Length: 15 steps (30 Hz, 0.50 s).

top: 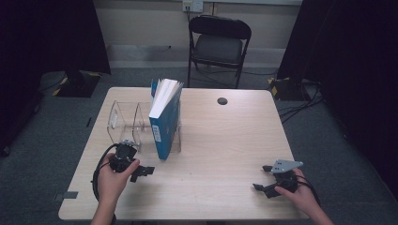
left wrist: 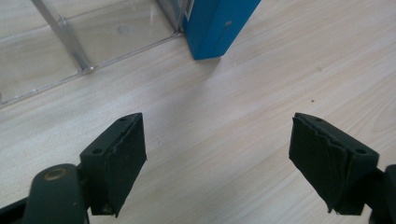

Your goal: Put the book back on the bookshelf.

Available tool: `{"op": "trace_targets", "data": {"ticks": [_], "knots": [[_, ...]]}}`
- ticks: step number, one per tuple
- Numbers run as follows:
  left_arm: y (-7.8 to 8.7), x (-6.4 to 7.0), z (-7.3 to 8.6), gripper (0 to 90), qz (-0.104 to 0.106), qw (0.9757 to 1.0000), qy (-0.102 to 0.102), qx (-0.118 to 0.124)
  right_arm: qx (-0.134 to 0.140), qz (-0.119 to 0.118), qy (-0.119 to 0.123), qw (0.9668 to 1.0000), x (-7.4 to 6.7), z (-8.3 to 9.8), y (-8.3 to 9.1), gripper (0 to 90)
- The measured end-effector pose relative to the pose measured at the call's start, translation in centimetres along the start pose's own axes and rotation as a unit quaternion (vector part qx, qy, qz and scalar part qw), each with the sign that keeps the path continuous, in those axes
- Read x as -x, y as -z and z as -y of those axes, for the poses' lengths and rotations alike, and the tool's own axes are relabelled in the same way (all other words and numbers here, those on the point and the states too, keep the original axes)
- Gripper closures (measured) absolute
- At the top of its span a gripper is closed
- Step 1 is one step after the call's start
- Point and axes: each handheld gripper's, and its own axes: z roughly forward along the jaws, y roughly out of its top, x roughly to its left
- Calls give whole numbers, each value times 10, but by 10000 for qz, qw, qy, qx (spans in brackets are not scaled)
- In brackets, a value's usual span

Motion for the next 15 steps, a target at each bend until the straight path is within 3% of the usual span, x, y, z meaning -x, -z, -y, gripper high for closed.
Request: {"op": "trace_targets", "data": {"ticks": [15], "knots": [[-19,-3,17,183,-78,9998,6,-189,1,0,0,10000,0,0,0,137]]}}
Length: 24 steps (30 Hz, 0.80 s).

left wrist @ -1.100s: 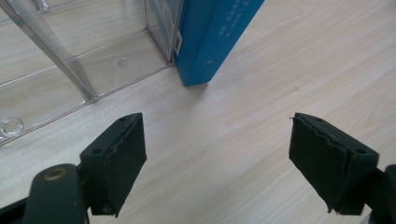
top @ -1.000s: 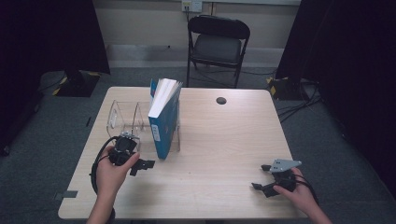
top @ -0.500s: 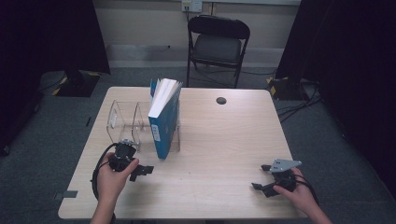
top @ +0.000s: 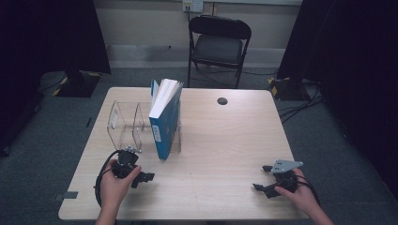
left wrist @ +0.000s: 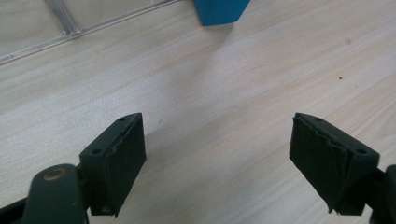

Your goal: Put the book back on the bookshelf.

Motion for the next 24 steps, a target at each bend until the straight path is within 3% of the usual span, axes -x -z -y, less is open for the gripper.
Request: {"op": "trace_targets", "data": {"ticks": [13,24], "knots": [[-8,-3,7,183,-65,10000,19,-28,1,-2,1,10000,0,0,0,136],[-15,-4,11,172,-155,9998,-102,31,0,0,2,10000,0,0,0,137]]}}
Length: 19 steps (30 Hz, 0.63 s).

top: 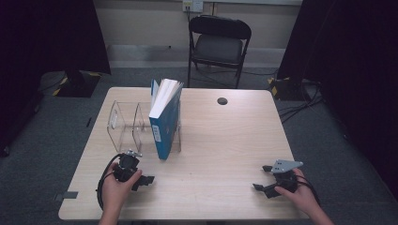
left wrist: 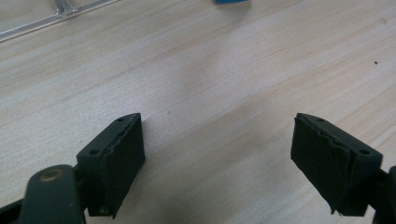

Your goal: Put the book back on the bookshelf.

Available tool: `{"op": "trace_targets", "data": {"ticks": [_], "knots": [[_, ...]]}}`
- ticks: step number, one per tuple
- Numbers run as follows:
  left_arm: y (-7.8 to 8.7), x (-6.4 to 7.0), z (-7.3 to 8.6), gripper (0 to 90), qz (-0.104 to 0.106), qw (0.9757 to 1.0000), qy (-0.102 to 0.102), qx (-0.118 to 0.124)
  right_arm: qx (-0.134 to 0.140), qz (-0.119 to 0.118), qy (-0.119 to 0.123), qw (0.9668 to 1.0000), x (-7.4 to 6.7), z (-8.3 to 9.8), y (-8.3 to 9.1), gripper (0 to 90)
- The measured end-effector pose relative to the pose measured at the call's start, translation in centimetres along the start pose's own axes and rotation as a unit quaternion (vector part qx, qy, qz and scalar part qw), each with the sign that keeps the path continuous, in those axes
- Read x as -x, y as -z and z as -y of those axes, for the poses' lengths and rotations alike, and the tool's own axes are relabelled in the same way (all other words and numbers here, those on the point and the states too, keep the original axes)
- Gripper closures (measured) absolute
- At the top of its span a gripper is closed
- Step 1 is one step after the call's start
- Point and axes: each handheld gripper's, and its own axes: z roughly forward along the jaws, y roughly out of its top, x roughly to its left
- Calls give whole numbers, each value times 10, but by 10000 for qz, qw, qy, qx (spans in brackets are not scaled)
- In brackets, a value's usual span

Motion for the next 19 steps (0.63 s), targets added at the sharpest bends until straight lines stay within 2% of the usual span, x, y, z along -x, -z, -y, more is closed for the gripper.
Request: {"op": "trace_targets", "data": {"ticks": [3,8,10,11,13,14,15,16,19], "knots": [[-1,1,2,165,-15,9999,-115,62,0,-1,0,10000,0,0,0,137],[-4,4,3,146,-198,9985,-496,106,2,0,-1,10000,0,0,0,136],[-5,5,4,139,-222,9981,-560,104,1,-1,-2,10000,0,0,0,136],[-7,6,5,131,-282,9978,-578,177,0,-1,-2,10000,0,0,0,136],[-7,7,5,111,-260,9976,-614,179,0,-1,-1,10000,0,0,0,136],[-9,8,6,105,-336,9964,-758,182,0,0,-1,10000,0,0,0,136],[-9,8,6,92,-336,9964,-758,182,0,0,-1,10000,0,0,0,136],[-11,11,7,80,-400,9951,-889,138,-2,2,-3,10000,0,0,0,134],[-12,14,8,24,-443,9944,-954,138,-3,4,-4,10000,0,0,0,134]]}}
